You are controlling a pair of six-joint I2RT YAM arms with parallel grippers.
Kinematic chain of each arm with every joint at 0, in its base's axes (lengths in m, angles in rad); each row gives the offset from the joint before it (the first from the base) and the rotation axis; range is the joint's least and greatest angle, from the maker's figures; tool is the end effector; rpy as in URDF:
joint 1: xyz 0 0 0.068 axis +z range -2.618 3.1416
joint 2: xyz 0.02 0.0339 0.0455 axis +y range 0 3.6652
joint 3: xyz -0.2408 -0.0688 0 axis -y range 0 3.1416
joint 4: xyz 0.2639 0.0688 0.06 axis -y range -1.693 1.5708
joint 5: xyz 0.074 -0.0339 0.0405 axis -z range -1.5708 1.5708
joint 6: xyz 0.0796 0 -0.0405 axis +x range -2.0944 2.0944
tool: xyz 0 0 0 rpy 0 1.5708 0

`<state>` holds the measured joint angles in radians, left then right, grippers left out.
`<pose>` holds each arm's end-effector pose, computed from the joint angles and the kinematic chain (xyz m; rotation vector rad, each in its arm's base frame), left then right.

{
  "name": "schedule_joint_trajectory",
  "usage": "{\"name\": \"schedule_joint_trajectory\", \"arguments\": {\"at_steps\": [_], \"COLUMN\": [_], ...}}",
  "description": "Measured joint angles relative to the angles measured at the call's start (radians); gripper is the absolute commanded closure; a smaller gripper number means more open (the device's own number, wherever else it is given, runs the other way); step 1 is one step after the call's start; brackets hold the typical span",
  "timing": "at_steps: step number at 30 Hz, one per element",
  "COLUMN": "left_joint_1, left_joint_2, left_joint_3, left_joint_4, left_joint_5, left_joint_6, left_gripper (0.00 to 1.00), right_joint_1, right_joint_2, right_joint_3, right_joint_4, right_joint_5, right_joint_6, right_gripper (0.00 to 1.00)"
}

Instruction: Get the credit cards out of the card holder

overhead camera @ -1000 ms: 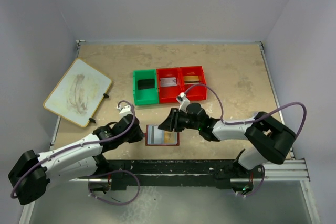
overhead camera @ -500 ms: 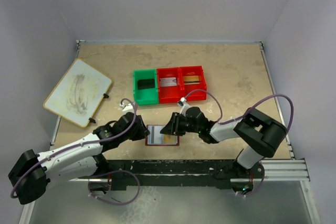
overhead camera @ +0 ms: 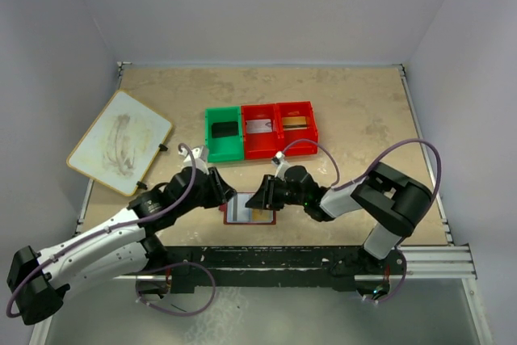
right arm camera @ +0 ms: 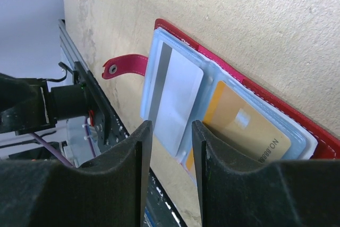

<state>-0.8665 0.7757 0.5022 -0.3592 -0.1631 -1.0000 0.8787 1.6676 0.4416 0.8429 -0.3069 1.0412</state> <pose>0.1662 -0.1756 0.1784 -0.2516 2.3176 -0.8352 0.1908 0.2678 0.0691 -0.0521 2.2850 1.4589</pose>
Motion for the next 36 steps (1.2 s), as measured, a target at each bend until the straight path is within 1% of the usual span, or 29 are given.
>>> {"name": "schedule_joint_trajectory", "arguments": {"at_steps": [4, 7, 12, 15, 17, 22, 28, 34, 36], "left_joint_1": [0.0, -0.006, -0.013, -0.021, -0.027, -0.033, -0.033, -0.033, -0.034], "left_joint_2": [0.043, 0.129, 0.232, 0.282, 0.305, 0.335, 0.334, 0.333, 0.332], "left_joint_3": [0.011, 0.006, -0.03, -0.041, -0.043, -0.07, -0.097, -0.101, -0.102], "left_joint_4": [0.034, 0.059, 0.079, 0.09, 0.089, 0.096, 0.141, 0.149, 0.148], "left_joint_5": [0.042, 0.063, 0.071, 0.062, 0.049, 0.016, 0.002, -0.003, -0.006], "left_joint_6": [0.002, 0.002, 0.002, 0.001, 0.001, -0.001, -0.002, -0.002, -0.002], "left_gripper": [0.68, 0.68, 0.7, 0.71, 0.73, 0.78, 0.83, 0.87, 0.88], "right_joint_1": [0.0, 0.001, 0.007, 0.01, 0.011, 0.018, 0.024, 0.026, 0.026], "right_joint_2": [0.013, 0.011, -0.005, -0.004, 0.002, 0.035, 0.049, 0.087, 0.101], "right_joint_3": [-0.001, -0.008, -0.017, -0.017, -0.016, -0.016, -0.013, -0.032, -0.045], "right_joint_4": [0.025, 0.031, 0.027, 0.026, 0.029, 0.034, 0.055, 0.142, 0.178], "right_joint_5": [-0.001, 0.004, 0.032, 0.032, 0.031, 0.028, 0.028, 0.028, 0.028], "right_joint_6": [0.006, 0.015, 0.024, 0.026, 0.026, 0.034, 0.049, 0.088, 0.109], "right_gripper": [0.64, 0.64, 0.65, 0.67, 0.71, 0.71, 0.73, 0.86, 0.88]}}
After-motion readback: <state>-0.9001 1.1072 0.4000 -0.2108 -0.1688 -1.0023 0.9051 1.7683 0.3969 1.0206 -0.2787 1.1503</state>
